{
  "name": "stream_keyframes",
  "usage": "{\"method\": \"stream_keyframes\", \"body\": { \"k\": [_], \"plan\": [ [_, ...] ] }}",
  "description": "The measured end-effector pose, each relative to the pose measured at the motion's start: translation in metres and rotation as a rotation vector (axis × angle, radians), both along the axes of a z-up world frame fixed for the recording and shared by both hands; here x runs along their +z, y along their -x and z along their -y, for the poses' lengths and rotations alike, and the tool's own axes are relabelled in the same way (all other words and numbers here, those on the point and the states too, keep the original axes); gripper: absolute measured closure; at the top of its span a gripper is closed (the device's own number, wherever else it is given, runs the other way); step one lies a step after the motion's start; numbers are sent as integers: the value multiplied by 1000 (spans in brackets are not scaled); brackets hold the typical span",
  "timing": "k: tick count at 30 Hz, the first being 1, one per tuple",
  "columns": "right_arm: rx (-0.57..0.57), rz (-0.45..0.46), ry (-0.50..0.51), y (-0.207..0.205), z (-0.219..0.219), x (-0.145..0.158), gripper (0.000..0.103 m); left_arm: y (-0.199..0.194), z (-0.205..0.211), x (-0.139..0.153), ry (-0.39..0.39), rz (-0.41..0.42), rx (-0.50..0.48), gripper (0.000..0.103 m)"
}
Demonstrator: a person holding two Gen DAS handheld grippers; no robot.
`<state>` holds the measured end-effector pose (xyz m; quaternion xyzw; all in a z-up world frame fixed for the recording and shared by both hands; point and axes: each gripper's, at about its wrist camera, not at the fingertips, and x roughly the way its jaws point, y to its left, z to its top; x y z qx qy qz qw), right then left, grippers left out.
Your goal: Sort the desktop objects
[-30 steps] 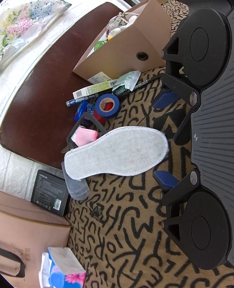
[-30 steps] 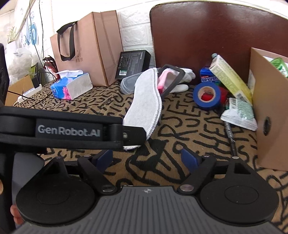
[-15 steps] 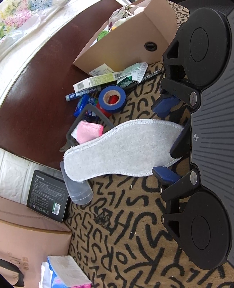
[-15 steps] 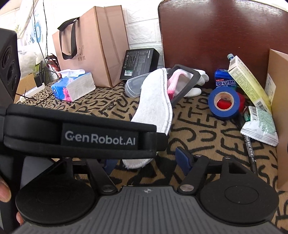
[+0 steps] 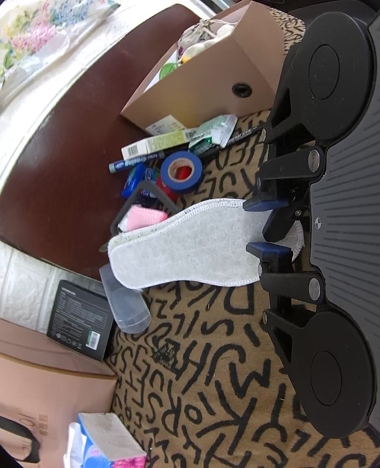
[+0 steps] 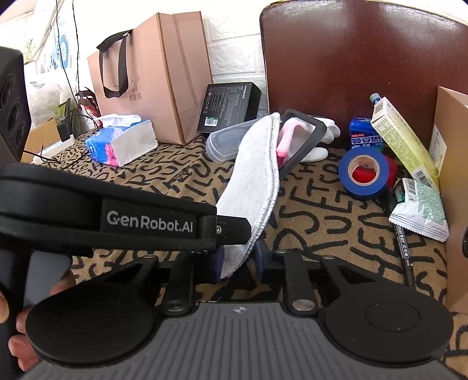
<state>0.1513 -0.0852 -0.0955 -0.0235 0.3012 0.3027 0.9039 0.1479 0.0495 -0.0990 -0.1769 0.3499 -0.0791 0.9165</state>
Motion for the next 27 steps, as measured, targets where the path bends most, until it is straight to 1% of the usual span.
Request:
{"method": "stream_keyframes", "body": {
  "k": [4,9,11,14,16,21,24,27],
  "plan": [
    [7,-4,-3,11,6,5,81,14,1,4,24,-5,-2,69],
    [19,-11,-6,35,15,12,83,43,8,11,28,-8,-27,69],
    [30,-26,-10,46,21,14,83,57,12,12,37,-19,-43,65],
    [48,-63,-28,65,31,16,85,81,23,14,10,-25,-53,65],
    [63,-87,-43,79,37,16,86,95,29,13,3,-34,-62,62],
    [91,-112,-42,117,49,18,87,129,38,10,29,-53,-80,62],
    [91,-140,-57,134,59,19,87,147,45,11,19,-61,-106,62],
    [98,-147,-47,152,68,19,86,159,52,10,15,-76,-139,62]
  ]
}}
